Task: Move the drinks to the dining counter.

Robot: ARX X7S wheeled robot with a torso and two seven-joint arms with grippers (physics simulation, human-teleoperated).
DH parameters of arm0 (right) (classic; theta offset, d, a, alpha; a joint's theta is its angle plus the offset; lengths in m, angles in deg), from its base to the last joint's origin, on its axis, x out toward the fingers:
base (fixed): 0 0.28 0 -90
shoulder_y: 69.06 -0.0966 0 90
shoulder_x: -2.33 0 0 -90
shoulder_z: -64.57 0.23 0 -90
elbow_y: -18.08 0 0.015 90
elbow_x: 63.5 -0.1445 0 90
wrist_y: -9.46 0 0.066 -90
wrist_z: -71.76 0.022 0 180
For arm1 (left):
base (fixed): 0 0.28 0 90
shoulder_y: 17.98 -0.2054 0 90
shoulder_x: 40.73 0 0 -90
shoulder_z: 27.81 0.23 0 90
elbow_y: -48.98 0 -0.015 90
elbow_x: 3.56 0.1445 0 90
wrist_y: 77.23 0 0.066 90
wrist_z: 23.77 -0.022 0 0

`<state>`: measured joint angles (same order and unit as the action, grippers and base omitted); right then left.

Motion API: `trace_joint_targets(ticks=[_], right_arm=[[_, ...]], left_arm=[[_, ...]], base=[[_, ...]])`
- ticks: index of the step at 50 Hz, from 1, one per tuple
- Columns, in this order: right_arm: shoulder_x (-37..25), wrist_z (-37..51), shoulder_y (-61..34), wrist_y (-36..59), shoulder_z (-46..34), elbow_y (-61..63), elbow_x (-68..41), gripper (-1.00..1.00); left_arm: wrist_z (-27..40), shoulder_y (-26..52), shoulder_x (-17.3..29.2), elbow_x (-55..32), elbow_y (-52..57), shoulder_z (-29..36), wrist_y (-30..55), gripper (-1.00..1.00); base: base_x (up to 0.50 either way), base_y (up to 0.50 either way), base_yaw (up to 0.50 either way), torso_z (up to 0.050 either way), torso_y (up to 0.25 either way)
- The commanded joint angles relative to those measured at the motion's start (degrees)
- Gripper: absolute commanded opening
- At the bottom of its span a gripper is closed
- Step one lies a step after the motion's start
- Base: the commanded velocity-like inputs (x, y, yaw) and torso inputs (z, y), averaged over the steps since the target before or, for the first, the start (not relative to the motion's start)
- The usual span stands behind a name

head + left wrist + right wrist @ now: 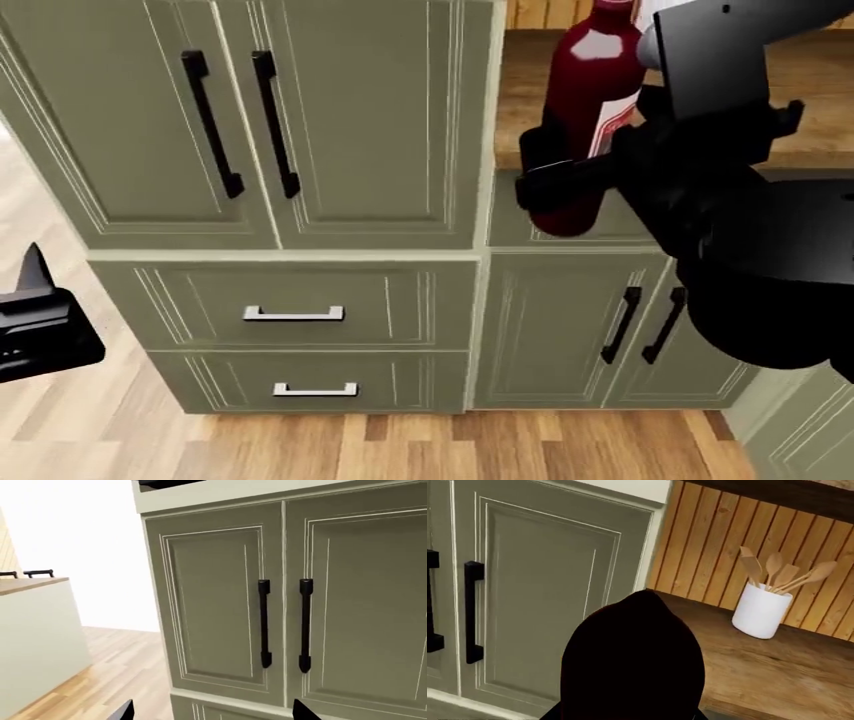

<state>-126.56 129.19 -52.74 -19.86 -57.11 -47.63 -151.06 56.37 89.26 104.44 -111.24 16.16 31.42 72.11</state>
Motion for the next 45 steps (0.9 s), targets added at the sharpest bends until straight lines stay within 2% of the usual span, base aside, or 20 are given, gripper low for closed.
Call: trace_joint_targets(ticks=[1, 45], right_arm=[[0.1, -0.3, -0.3, 0.8, 0.2, -0.1, -0.3, -1.00], [-0.5, -2.6, -0.1, 0.0, -0.7, 1.4, 1.1, -1.00]], left_arm=[[0.0, 0.2, -0.1, 0.1, -0.1, 0.4, 0.1, 1.00], [1.0, 0.9, 1.0, -1.5, 0.1, 0.1, -0.4, 1.00]], base=[[0.00, 0.50, 0.00, 0.010, 0.000], [0.00, 0.50, 0.00, 0.000, 0.000]])
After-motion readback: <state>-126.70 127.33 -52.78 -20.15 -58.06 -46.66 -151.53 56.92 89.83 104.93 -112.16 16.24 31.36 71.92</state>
